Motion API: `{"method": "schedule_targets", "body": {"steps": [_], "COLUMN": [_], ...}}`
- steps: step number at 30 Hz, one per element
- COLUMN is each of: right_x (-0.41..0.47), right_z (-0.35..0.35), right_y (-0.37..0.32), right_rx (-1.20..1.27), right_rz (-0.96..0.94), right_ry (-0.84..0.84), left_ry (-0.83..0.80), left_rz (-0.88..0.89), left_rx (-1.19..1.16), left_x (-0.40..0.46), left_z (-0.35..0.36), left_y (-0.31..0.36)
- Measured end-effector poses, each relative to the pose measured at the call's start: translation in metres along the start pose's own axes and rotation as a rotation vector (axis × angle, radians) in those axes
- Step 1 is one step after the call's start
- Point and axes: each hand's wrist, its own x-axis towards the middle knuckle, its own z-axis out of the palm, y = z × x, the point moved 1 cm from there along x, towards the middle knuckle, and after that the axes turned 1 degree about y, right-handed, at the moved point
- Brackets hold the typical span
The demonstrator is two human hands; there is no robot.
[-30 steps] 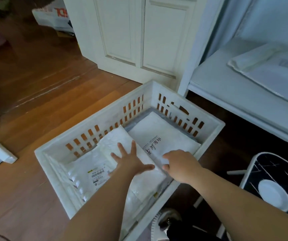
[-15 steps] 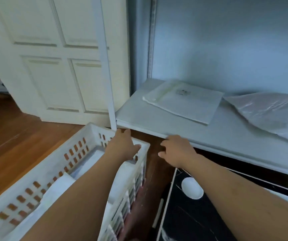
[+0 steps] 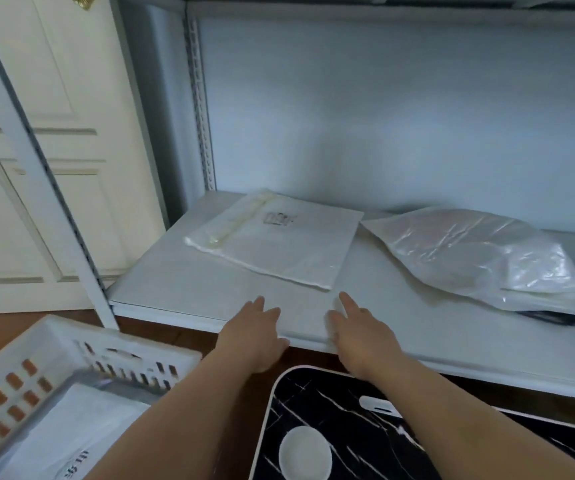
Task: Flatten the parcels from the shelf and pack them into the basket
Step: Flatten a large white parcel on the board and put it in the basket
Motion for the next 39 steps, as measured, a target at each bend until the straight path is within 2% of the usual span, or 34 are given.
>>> {"method": "schedule_targets", "body": {"steps": [4,8,15,17,20,23,26,31,35,37,39], "right_x": [0.027,0.05,0.045,0.023,-0.022,-0.067,-0.111,-0.184,-0.235,-0.261,-0.279], "right_z": [-0.005,-0.003,0.014,0.018,0.019,0.023,0.036,0.047,0.062,0.068,0.064], "right_y": [0.005,0.012,0.02,0.024,0.031,0.043,0.055,0.072,0.091,0.102,0.105], "right_rx": [-0.027,-0.117,-0.158,-0.148,-0.11,-0.049,0.026,0.119,0.06,0.024,-0.023], "right_rz": [0.008,0.008,-0.072,-0.129,-0.228,-0.31,-0.363,-0.356,-0.376,-0.332,-0.268], "right_ry": [0.038,0.059,0.104,0.101,0.067,0.068,0.033,0.074,0.104,0.075,-0.03], "left_ry": [-0.071,-0.012,-0.049,0.006,0.192,0.293,0.307,0.256,0.114,0.025,-0.02], "left_rz": [0.015,0.017,0.018,-0.034,-0.16,-0.26,-0.314,-0.401,-0.486,-0.467,-0.429], "left_rx": [0.064,0.128,0.109,-0.043,-0.262,-0.274,-0.243,-0.072,-0.146,-0.177,-0.19], "left_x": [0.026,0.033,0.025,0.016,-0.009,-0.042,-0.073,-0.12,-0.141,-0.146,-0.151], "left_z": [0.012,0.017,0.011,0.01,0.006,-0.001,-0.003,0.015,0.042,0.054,0.061], "left_y": [0.003,0.004,-0.001,-0.004,-0.011,-0.014,-0.014,0.0,0.016,0.029,0.041]}}
